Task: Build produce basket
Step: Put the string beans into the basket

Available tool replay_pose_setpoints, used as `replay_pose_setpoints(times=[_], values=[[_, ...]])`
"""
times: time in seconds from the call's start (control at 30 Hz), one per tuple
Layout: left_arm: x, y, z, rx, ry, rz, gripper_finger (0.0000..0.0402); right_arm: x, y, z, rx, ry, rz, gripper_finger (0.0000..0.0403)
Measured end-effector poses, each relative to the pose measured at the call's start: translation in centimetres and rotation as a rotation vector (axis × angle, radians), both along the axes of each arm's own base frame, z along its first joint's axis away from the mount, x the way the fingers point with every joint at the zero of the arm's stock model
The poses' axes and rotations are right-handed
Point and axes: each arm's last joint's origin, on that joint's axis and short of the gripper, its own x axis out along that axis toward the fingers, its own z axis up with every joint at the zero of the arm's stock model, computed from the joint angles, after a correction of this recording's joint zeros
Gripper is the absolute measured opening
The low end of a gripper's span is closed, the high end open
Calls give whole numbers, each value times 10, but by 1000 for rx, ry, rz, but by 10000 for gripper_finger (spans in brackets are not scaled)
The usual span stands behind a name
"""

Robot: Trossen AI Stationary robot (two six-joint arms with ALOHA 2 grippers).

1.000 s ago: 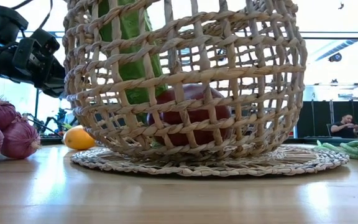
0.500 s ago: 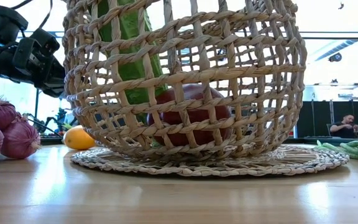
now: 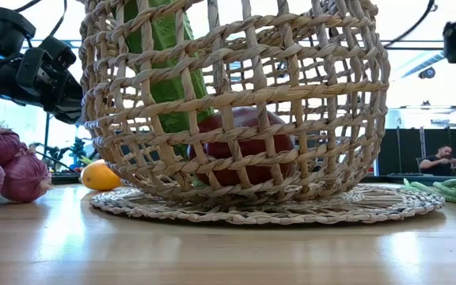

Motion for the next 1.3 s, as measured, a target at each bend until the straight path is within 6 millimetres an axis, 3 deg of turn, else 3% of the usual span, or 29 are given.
replay_pose_setpoints(times=[0.27,0.6,0.97,1.1,1.3], values=[[0,0,0,0,0,0,0,0,-13,-17,22,61,-27,324],[0,0,0,0,0,0,0,4,-9,-22,71,2,-4,324],[0,0,0,0,0,0,0,-5,-18,-37,60,12,-55,319],[0,0,0,0,0,0,0,-8,-21,-43,72,5,-63,280],[0,0,0,0,0,0,0,-11,-23,-46,69,24,-71,186]])
